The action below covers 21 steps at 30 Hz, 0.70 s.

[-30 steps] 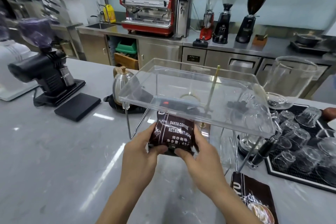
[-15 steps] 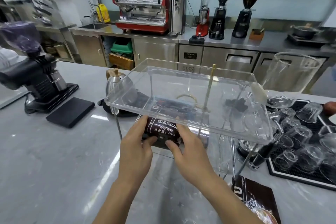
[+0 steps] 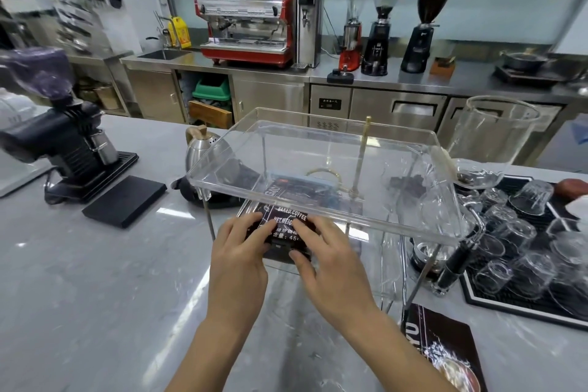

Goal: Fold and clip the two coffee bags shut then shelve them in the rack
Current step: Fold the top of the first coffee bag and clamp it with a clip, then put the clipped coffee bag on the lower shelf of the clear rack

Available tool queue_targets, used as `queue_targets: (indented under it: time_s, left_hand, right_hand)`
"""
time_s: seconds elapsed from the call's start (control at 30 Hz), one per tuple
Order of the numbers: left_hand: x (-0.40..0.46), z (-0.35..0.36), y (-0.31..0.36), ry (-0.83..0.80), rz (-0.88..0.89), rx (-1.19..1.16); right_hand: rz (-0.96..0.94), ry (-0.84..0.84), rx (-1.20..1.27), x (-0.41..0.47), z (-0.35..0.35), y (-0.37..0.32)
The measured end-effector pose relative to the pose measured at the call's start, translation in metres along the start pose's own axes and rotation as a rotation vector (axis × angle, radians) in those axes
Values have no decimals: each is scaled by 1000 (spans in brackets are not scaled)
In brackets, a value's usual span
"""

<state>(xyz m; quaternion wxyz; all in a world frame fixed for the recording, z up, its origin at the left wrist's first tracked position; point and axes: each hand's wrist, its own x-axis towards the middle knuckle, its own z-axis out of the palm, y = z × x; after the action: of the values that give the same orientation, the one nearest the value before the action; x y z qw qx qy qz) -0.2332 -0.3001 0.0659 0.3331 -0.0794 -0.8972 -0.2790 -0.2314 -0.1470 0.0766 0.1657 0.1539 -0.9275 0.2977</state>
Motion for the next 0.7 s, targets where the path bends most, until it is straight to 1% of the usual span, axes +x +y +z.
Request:
queue_targets:
  time_s: [0.2, 0.37, 0.43, 0.57, 0.7]
  left_hand:
    - [-9, -6, 2, -45, 23, 63]
    - [-36, -14, 20, 26, 56, 8]
    - [-51, -13, 29, 29, 69, -19]
    - [-80, -3, 46, -25, 62, -116]
    - [-102, 6, 66, -105, 49, -215]
  right_hand:
    - [2, -74, 16, -12, -6, -2]
    - [7, 31, 43, -47, -28, -2]
    - [24, 46, 38, -66, -39, 1]
    - [51, 57, 39, -106, -57, 11]
    - [157, 68, 46, -138, -72, 27]
